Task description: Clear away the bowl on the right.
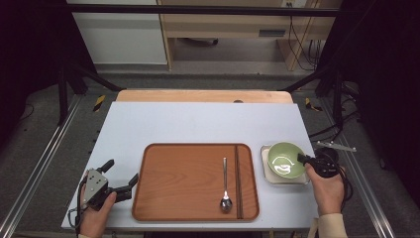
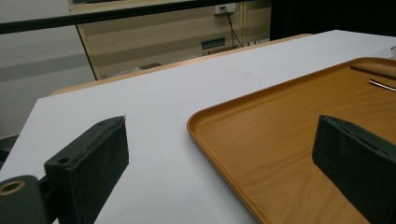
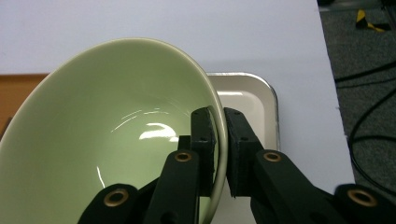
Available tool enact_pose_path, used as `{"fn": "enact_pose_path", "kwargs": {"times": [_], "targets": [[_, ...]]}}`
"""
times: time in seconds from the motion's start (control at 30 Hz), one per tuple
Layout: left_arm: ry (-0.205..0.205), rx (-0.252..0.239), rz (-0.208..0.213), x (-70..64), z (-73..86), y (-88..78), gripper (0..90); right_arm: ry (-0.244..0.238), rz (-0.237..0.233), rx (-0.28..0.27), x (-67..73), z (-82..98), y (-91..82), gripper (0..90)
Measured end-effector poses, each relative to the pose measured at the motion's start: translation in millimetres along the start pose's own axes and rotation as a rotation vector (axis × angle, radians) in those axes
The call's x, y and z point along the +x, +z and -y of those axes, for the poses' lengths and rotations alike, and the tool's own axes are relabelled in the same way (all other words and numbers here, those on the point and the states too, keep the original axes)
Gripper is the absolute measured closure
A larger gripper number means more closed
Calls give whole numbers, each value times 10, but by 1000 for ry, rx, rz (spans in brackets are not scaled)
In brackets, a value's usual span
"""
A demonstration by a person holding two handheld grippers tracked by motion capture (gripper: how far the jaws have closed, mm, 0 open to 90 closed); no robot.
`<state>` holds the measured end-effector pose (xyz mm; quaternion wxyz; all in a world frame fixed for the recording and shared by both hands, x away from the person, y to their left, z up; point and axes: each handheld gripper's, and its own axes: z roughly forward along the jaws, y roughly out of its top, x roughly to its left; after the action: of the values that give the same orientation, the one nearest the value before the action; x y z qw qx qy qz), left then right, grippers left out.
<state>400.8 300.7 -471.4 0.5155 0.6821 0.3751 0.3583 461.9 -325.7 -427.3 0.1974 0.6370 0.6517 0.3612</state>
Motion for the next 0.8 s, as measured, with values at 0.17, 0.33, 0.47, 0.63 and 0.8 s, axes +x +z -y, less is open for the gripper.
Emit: {"fn": "enact_pose_path", "kwargs": {"times": [0.17,0.33,0.47,0.63,0.8], "targets": [[-1,-11,-5,11,-14,-10,33,-19,-48,-55,149,-87,-92,836],[-1,-14,-9,17,-13,-16,34,-59,-116,-50,389,-145,-88,836],[-5,-18,-10,20,-17,-30,35,-101,-165,-34,665,-158,-28,836],[-1,-17,-12,24,-14,-22,35,-161,-227,-6,1065,-138,93,836],[-4,-26,-14,35,-23,-40,35,-238,-308,45,1545,-83,300,836]]}}
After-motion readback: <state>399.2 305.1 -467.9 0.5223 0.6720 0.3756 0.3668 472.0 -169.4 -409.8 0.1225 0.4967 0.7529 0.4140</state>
